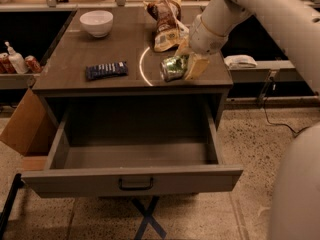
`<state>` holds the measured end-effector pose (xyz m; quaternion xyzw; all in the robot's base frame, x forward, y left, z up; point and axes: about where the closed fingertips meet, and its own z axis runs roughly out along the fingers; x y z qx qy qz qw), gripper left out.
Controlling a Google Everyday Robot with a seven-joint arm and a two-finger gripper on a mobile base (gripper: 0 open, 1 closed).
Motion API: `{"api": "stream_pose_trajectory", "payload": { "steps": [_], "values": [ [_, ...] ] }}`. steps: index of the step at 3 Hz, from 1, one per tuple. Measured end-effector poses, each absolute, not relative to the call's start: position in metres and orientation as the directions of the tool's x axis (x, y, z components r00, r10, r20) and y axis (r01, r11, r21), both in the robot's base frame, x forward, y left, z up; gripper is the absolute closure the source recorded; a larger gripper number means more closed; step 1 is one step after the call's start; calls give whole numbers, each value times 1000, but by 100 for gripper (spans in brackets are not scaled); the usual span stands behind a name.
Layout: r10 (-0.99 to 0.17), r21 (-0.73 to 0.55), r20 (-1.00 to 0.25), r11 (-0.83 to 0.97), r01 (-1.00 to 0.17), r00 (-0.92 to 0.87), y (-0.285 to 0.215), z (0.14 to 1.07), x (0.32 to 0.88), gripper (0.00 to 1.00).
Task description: Place green can into top drawer
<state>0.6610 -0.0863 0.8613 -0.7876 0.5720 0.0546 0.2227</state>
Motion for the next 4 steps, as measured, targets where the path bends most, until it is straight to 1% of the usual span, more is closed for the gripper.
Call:
{"api": "stream_pose_trajectory", "payload": {
  "steps": [1, 2, 3, 4],
  "values": [
    [-855, -323, -352, -271, -907, 381, -80, 896, 619, 100],
    [-814, -282, -425, -297, -912, 396, -66, 899, 578, 100],
    [-809, -279, -434, -298, -913, 397, -63, 898, 576, 100],
    [-805, -239, -469, -281, -929, 364, -62, 873, 572, 100]
  ]
}}
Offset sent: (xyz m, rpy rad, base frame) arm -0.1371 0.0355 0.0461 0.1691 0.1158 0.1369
